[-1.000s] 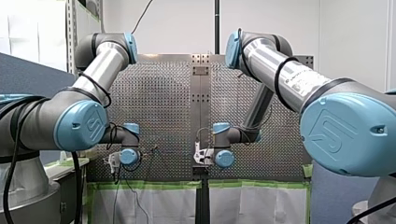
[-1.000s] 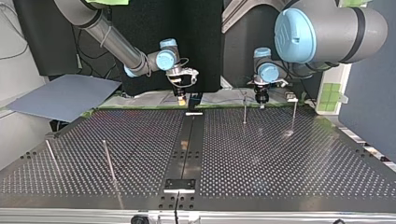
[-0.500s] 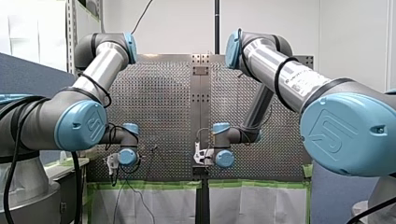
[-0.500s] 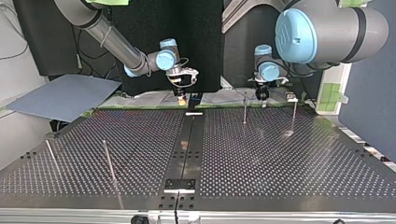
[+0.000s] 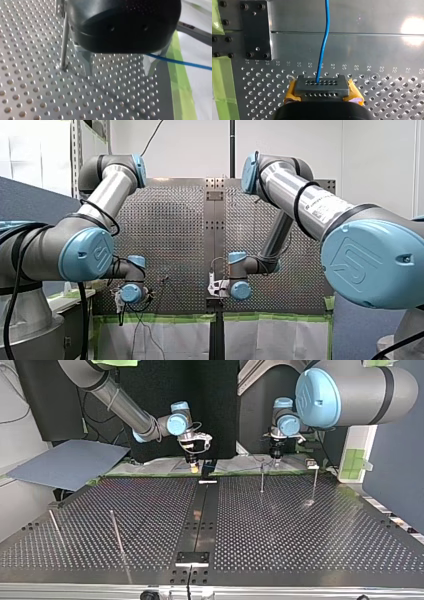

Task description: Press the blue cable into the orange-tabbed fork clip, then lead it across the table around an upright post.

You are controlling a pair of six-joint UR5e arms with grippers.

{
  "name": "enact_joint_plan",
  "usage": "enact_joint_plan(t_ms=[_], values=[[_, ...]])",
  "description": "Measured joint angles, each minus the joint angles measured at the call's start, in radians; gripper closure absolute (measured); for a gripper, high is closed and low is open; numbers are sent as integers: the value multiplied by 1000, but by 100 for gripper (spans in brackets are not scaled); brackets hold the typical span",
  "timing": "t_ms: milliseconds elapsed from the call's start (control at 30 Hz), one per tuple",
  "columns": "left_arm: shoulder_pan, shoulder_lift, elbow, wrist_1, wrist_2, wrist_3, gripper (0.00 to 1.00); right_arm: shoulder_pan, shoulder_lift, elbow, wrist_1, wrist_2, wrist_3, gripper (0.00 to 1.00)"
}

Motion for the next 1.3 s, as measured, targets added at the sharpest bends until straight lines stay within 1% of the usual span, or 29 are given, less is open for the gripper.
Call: enact_joint_plan(t_ms=[200, 333, 433, 667, 867, 1067, 1200, 1300], values=[[2, 40, -41, 47, 48, -3, 0, 0, 1, 0, 0, 0, 0, 100], [1, 73, -75, 79, 72, -21, 0, -1, 2, 0, 0, 0, 0, 100], [-1, 96, -97, 78, 91, -20, 0, -1, 3, 0, 0, 0, 0, 100], [-7, 153, -154, 66, 122, 19, 0, -1, 4, 0, -1, 0, 0, 100], [-12, 200, -203, 67, 152, 36, 0, -1, 5, 0, -1, 0, 0, 100], [-18, 214, -222, 66, 191, 43, 0, -1, 6, 0, -1, 0, 1, 100], [-21, 214, -222, 71, 196, 44, 0, -1, 7, 0, -1, 0, 1, 100], [-25, 214, -223, 83, 191, 46, 0, -1, 8, 0, 0, 0, 0, 100]])
